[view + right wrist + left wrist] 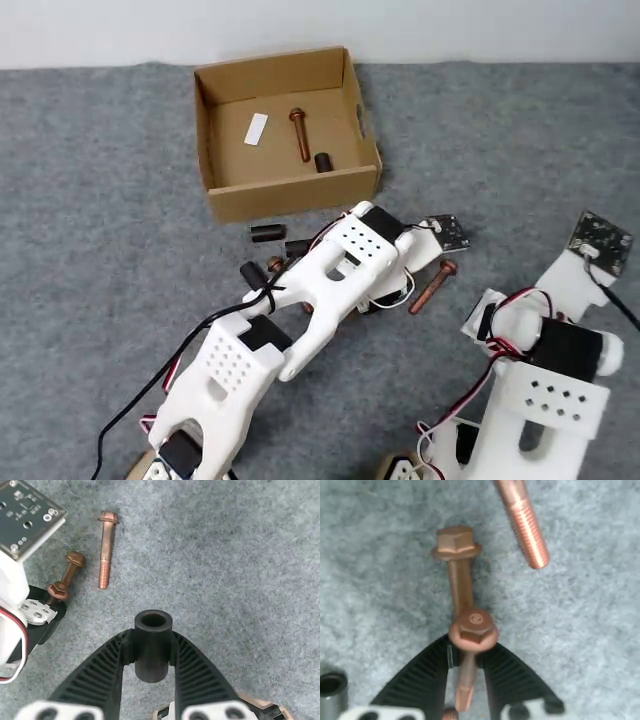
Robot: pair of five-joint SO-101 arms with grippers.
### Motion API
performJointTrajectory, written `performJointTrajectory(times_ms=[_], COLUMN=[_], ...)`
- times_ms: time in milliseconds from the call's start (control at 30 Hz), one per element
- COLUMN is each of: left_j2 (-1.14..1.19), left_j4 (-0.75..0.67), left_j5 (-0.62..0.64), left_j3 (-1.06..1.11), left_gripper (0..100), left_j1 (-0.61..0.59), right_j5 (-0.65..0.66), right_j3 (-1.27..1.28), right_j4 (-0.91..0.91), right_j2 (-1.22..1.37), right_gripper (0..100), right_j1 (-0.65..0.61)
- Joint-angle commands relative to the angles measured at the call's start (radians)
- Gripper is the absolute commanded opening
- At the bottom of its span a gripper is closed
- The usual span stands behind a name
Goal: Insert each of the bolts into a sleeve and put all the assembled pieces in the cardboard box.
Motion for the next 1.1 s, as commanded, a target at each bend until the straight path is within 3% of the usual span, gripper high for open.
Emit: performJointTrajectory(times_ms=[0,233,533,1067], left_j2=[-0.008,-0.006,0.003,0.003], left_j4=[0.071,0.227,0.226,0.199], left_j5=[-0.008,-0.012,-0.014,-0.015], left_j3=[-0.097,-0.272,-0.209,-0.189], left_gripper=[1,1,8,1], left_j1=[0.014,0.011,0.012,0.006], right_j5=[0.008,0.008,0.009,0.009], right_j3=[-0.009,-0.009,-0.009,-0.009], right_j4=[-0.018,-0.018,-0.018,-0.018], right_j2=[-0.018,-0.018,-0.018,-0.018], right_gripper=[0.8,0.8,0.8,0.8], right_j1=[0.007,0.005,0.005,0.005])
